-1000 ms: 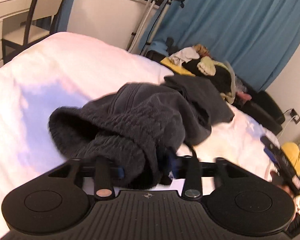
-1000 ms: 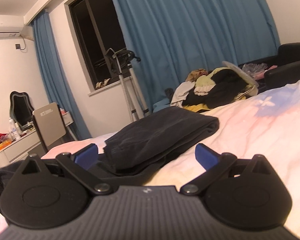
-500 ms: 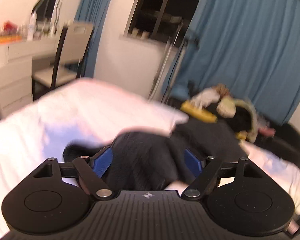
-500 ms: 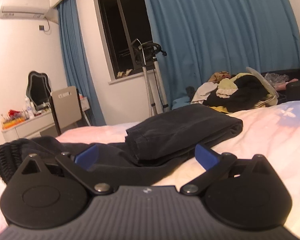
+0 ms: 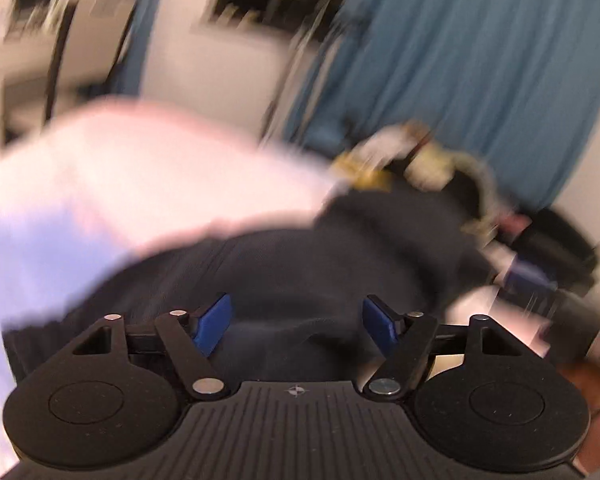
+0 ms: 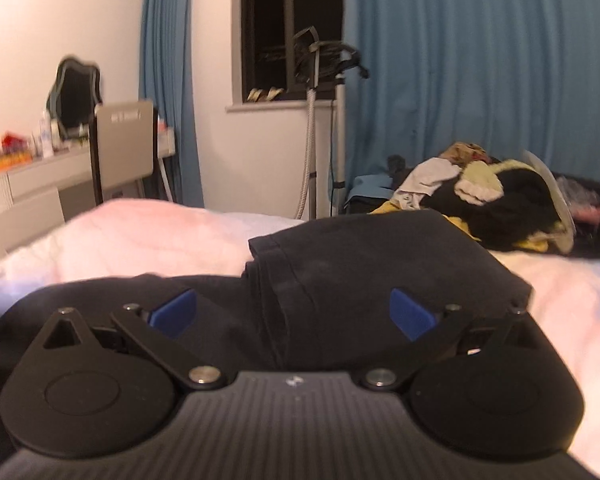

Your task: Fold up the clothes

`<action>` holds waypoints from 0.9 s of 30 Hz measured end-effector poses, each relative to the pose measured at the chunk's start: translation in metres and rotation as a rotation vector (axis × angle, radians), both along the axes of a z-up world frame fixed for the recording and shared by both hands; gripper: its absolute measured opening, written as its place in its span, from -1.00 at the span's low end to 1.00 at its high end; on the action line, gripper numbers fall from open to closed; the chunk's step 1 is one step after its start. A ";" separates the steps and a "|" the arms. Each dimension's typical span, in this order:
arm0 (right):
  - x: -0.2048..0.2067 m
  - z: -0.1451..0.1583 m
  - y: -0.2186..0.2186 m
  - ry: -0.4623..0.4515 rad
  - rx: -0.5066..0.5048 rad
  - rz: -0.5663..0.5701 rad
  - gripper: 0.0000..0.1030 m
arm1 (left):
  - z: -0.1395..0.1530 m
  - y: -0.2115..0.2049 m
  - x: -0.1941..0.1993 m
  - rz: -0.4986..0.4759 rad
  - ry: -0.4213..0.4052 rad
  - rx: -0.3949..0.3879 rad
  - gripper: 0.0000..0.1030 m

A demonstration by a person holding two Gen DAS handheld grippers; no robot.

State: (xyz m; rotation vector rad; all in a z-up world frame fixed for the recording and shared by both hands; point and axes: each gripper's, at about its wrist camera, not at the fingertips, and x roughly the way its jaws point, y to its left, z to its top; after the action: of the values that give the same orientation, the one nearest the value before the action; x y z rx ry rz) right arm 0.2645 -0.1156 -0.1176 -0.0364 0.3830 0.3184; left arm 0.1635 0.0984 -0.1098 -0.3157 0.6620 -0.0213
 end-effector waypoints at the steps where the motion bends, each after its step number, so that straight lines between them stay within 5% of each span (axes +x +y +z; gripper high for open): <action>1: 0.016 -0.002 0.007 0.019 -0.028 0.007 0.99 | -0.011 0.001 0.007 0.004 0.041 -0.014 0.39; 3: 0.046 -0.010 0.023 0.074 -0.093 0.018 0.97 | -0.026 0.005 0.017 -0.001 0.105 -0.079 0.39; 5: 0.072 -0.031 0.032 0.175 -0.164 0.016 0.69 | -0.033 0.013 0.017 -0.011 0.111 -0.130 0.39; 7: 0.091 -0.053 0.037 0.260 -0.215 0.018 0.72 | -0.034 0.017 0.018 -0.015 0.106 -0.153 0.39; 11: 0.097 -0.072 0.037 0.255 -0.251 0.020 0.71 | -0.036 0.021 0.021 -0.019 0.100 -0.179 0.40; 13: 0.098 -0.071 0.032 0.265 -0.205 -0.012 0.54 | -0.036 0.019 0.021 -0.019 0.096 -0.180 0.40; 17: 0.093 -0.050 0.013 0.257 -0.066 -0.051 -0.26 | -0.038 0.025 0.018 -0.014 0.083 -0.188 0.40; 21: 0.087 -0.012 -0.010 0.189 0.024 -0.119 -0.48 | -0.040 0.027 0.017 -0.003 0.069 -0.195 0.40; 27: 0.064 0.092 -0.053 -0.097 -0.026 -0.236 -0.64 | -0.039 0.032 0.014 0.020 0.043 -0.211 0.40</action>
State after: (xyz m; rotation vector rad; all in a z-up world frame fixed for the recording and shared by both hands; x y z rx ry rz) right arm 0.3286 -0.1685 -0.0252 -0.0319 0.2918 0.0780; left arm 0.1772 0.1307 -0.1486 -0.5272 0.7011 -0.0659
